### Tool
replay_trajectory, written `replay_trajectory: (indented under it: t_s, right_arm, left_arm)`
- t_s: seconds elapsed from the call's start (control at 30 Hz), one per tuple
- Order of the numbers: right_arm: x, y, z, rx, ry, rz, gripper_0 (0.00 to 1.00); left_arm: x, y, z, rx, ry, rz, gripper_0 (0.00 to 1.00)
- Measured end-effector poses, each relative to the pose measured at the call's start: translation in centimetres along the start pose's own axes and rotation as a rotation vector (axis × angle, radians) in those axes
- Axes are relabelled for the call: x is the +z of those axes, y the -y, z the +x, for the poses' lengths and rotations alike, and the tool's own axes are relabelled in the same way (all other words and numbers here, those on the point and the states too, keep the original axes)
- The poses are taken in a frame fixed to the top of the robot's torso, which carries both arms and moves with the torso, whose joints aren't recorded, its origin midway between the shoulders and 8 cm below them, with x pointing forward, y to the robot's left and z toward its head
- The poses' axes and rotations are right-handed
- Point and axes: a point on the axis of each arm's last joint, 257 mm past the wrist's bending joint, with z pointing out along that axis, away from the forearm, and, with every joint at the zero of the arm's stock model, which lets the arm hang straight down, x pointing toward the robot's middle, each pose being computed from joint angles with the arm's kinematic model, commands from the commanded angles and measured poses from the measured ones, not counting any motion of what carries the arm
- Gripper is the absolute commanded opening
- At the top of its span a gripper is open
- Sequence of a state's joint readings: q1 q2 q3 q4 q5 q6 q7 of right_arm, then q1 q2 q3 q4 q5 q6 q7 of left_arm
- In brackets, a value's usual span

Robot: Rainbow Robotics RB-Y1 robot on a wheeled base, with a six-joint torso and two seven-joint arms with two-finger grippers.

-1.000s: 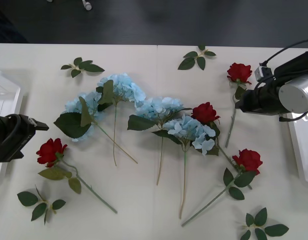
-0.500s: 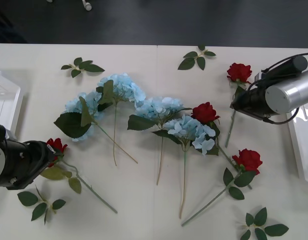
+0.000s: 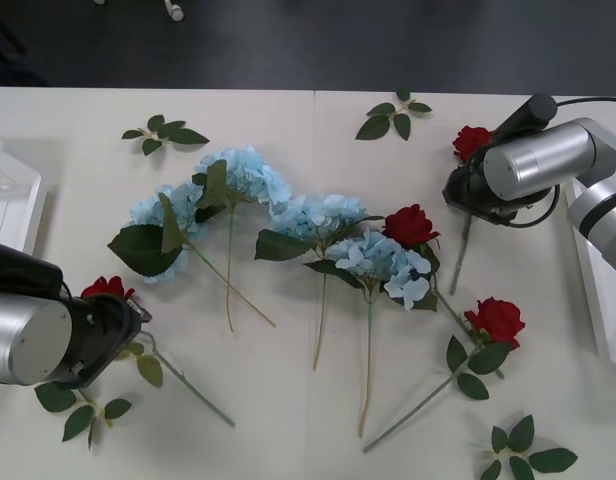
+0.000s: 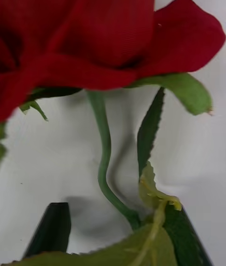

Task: Put the red flowers into the right box and the blue flowers into the left box

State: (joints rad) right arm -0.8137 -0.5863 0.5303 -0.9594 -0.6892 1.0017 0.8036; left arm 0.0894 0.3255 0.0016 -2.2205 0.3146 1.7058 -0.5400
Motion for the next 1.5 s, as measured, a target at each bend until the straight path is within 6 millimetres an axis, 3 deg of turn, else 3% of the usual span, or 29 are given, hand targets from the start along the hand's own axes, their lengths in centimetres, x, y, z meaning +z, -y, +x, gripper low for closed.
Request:
replay_trajectory:
  t_s: [0.1,0.37,0.5,0.67,0.83,1.0,1.03,1.07,1.1,1.13,1.17,1.33,1.5]
  right_arm:
    - [0.0,0.0,0.0,0.000,-0.002,0.002,0.00]
    - [0.2,0.3,0.8,-0.028,-0.017,0.025,0.00]
    - [-1.0,0.7,1.9,-0.020,-0.090,0.052,0.00]
    - [-5.2,1.7,1.6,-0.024,-0.168,0.042,0.00]
    - [-10.8,4.0,-0.3,-0.043,-0.197,0.034,0.00]
    - [-14.9,6.5,-2.5,-0.029,-0.185,0.036,0.00]
    - [-15.7,6.7,-3.1,-0.021,-0.179,0.029,0.00]
    - [-16.4,6.9,-3.6,-0.010,-0.175,0.018,0.00]
    - [-17.1,7.1,-4.1,0.000,-0.170,0.009,0.00]
    - [-17.7,7.3,-4.6,0.005,-0.164,0.002,0.00]
    - [-18.2,7.7,-5.2,-0.009,-0.154,-0.001,0.00]
    - [-20.0,11.3,-7.2,-0.213,-0.117,0.044,0.00]
    - [-20.9,17.1,-7.5,-0.249,-0.136,0.135,0.00]
  left_arm:
    - [1.3,-0.3,0.8,0.014,-0.013,-0.022,1.00]
    - [4.2,-0.4,1.8,0.035,-0.039,-0.062,1.00]
    - [5.3,-0.2,2.2,0.040,-0.050,-0.066,1.00]
    - [6.4,-0.3,2.6,0.044,-0.062,-0.075,1.00]
    - [7.3,-1.0,2.9,0.042,-0.077,-0.099,1.00]
    - [8.2,-0.6,2.4,0.035,-0.070,-0.092,1.00]
    - [8.3,-0.6,2.3,0.035,-0.070,-0.092,0.92]
    - [8.4,-0.6,2.3,0.034,-0.070,-0.094,0.67]
    - [8.4,-0.6,2.3,0.034,-0.071,-0.096,0.49]
    - [8.5,-0.7,2.3,0.033,-0.073,-0.099,0.13]
    - [8.6,-0.8,2.3,0.032,-0.075,-0.102,0.02]
    - [8.8,-0.5,3.0,0.047,-0.086,-0.098,0.00]
    - [8.9,0.0,3.5,0.062,-0.091,-0.089,0.00]
